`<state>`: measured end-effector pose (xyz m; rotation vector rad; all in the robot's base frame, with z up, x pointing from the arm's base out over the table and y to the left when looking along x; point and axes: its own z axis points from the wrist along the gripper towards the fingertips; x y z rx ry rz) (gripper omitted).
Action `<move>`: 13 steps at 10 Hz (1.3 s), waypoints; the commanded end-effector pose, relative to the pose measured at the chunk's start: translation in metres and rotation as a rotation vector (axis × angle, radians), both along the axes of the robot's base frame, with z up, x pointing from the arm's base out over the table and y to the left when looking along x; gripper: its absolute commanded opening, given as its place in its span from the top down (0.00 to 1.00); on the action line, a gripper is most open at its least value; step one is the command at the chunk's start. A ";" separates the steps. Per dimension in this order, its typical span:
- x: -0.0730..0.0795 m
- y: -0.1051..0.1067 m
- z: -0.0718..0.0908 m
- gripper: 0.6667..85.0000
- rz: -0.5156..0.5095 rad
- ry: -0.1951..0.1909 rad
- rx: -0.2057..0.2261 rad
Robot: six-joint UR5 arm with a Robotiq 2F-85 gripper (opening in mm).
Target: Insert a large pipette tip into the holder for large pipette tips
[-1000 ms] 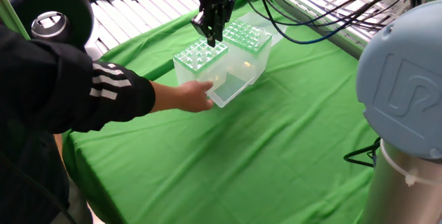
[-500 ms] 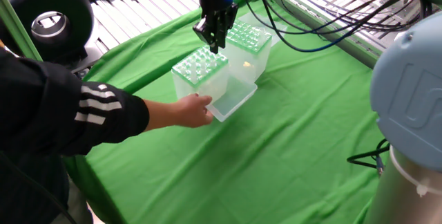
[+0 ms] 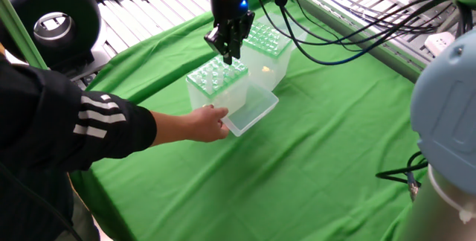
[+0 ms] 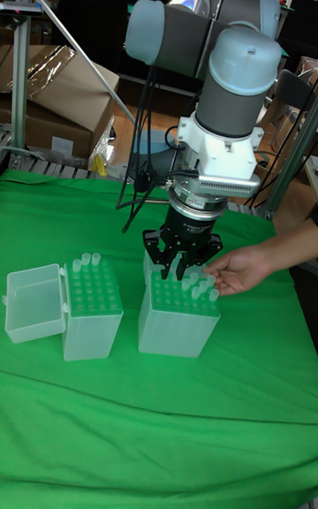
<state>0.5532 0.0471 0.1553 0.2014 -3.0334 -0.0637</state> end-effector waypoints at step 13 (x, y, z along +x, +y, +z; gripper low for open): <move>-0.018 0.018 -0.022 0.68 -0.023 -0.029 0.001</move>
